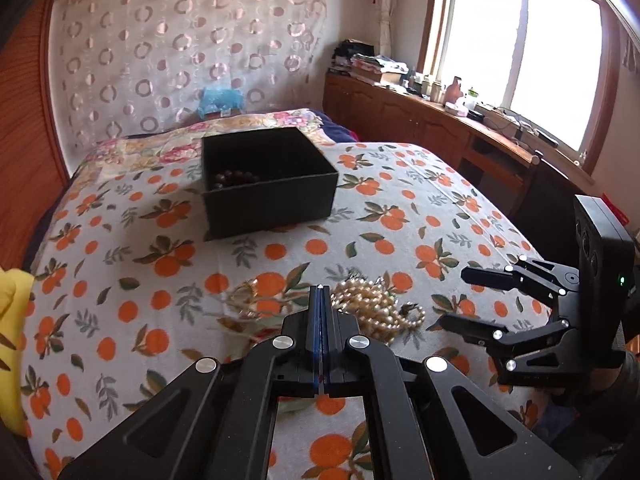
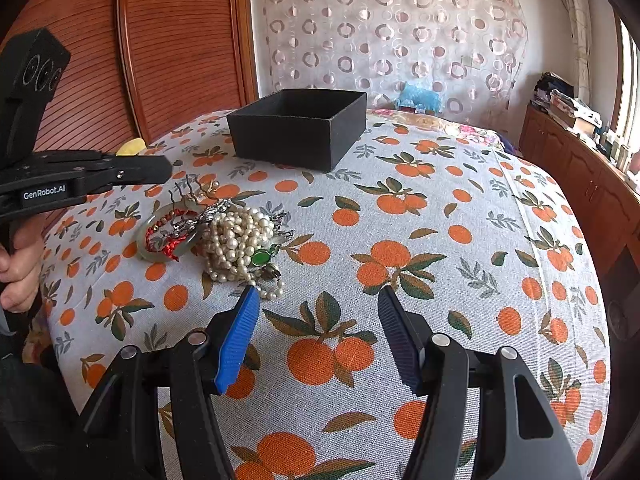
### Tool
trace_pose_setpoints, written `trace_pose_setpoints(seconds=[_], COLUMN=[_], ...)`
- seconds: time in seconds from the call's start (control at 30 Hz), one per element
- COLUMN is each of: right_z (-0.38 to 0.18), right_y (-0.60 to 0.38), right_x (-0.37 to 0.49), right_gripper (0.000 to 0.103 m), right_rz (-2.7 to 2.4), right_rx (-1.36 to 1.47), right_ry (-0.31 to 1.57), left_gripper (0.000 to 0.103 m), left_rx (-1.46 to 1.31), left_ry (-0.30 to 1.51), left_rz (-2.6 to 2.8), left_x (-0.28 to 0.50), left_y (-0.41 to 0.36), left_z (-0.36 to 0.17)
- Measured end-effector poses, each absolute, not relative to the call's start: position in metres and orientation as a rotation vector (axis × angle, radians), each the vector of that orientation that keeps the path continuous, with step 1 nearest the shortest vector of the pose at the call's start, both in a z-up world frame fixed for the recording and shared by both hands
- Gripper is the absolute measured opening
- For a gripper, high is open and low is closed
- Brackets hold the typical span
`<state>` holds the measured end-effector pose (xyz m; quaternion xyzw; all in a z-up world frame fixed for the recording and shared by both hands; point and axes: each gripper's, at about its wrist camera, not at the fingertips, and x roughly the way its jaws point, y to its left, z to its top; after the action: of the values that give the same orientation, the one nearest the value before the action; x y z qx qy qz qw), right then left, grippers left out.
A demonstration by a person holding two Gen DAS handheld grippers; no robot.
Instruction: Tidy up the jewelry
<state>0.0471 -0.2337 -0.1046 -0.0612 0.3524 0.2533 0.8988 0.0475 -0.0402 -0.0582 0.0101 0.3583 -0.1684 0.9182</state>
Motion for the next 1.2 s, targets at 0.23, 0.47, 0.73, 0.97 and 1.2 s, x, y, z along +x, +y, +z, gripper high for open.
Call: trace_pose_setpoints(seconds=[0.23, 0.47, 0.73, 0.97, 1.2], right_z=[-0.104, -0.104, -0.104, -0.105, -0.106], right_y=[-0.233, -0.233, -0.233, -0.233, -0.231], right_x=[0.047, 0.047, 0.047, 0.047, 0.047], right_gripper=[0.064, 0.064, 0.064, 0.064, 0.064], right_rz=[0.524, 0.524, 0.525, 0.526, 0.526], right_rx=[-0.128, -0.125, -0.127, -0.129, -0.132], right_ry=[0.730, 0.730, 0.731, 0.733, 0.734], left_gripper=[0.003, 0.023, 0.017, 0.011, 0.002], left_rx=[0.045, 0.117, 0.142, 0.110, 0.039], left_ry=[0.781, 0.841, 0.847, 0.783, 0.708], left_rz=[-0.360, -0.363, -0.346, -0.362, -0.348], left_x=[0.050, 0.066, 0.069, 0.054, 0.049], left_y=[-0.048, -0.070, -0.066, -0.059, -0.035], left_z=[-0.070, -0.087, -0.092, -0.074, -0.045])
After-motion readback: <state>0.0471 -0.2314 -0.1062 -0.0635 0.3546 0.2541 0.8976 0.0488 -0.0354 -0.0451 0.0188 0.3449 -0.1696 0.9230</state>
